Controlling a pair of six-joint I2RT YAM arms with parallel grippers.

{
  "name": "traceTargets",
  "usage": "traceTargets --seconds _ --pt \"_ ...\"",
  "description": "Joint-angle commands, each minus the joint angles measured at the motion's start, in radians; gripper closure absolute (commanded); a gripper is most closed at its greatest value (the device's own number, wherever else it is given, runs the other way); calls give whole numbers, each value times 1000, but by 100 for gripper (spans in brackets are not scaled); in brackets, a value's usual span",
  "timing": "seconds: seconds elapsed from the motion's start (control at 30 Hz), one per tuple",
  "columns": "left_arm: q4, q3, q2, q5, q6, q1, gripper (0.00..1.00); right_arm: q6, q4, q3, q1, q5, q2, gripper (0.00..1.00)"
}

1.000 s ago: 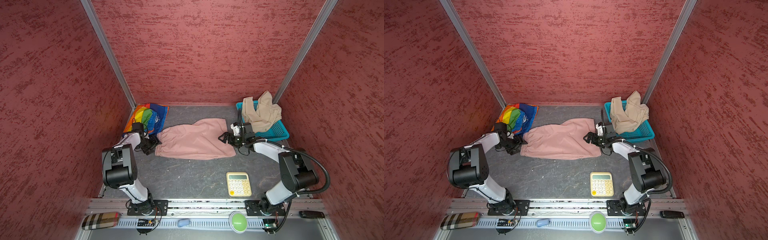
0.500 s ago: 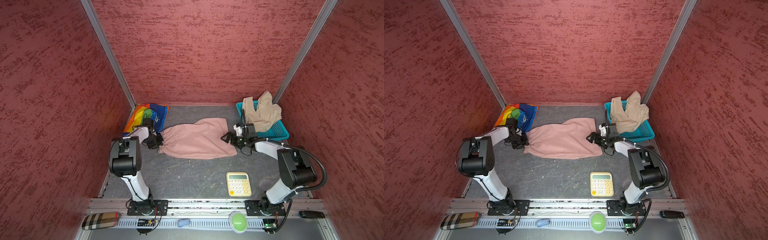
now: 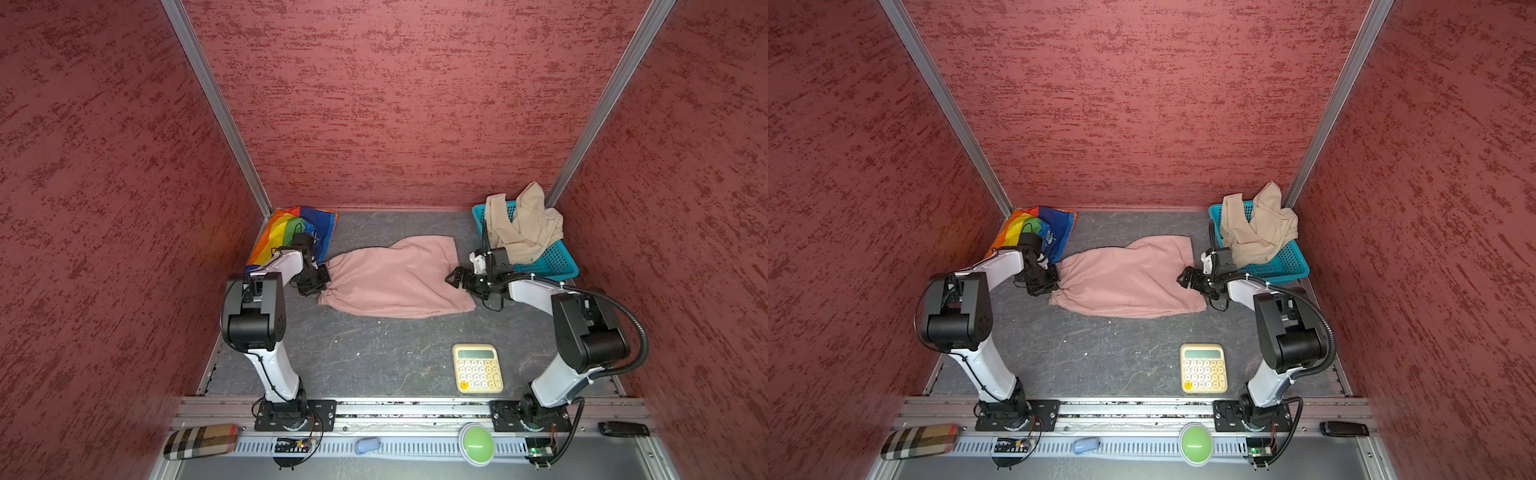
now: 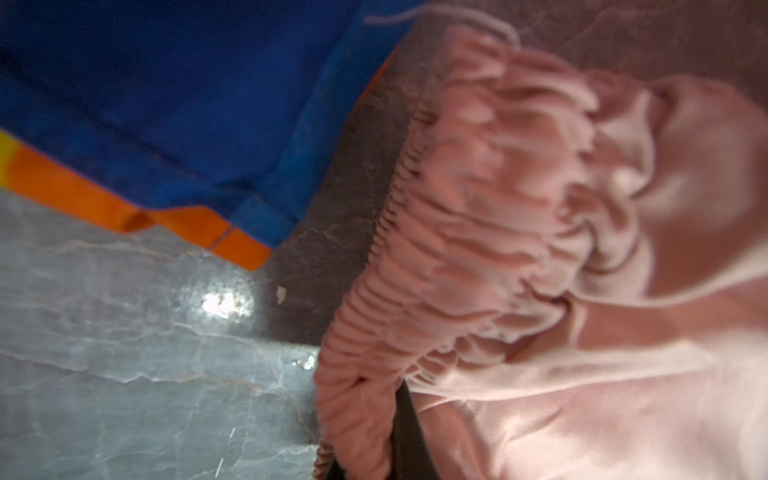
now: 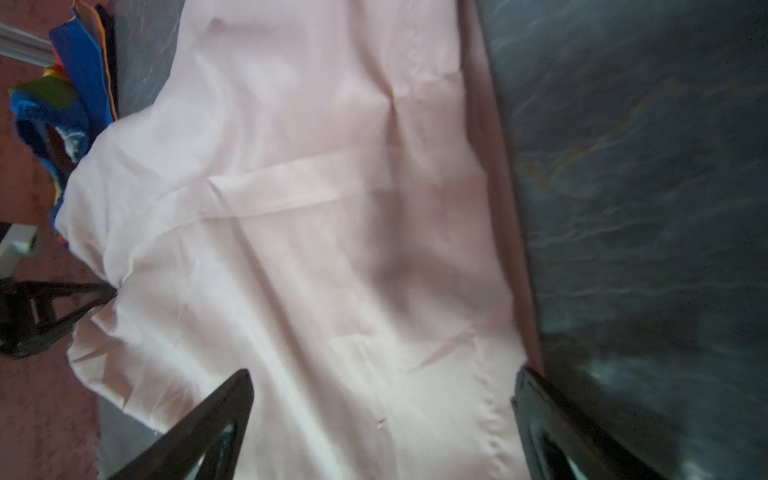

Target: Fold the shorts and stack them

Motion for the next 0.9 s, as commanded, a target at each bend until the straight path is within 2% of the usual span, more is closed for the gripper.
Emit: traceTargets --seconds 0.0,0.13,0.33,0.47,0.57,0.87 --pt "-76 38 -3 -105 54 -27 100 -59 -66 32 -4 141 19 1" --pt "-117 81 -15 -147 76 -47 100 -80 -66 55 -3 194 37 1" --pt "-160 128 -49 -220 114 -87 100 -85 -58 137 -2 162 138 3" --pt "-183 154 -72 -236 129 -101 100 -87 -79 204 16 139 199 13" --pt "-202 185 -88 -245 129 -106 100 -80 -89 225 49 147 235 24" --pt "-283 298 -103 -316 163 -153 100 -9 -49 177 104 152 240 52"
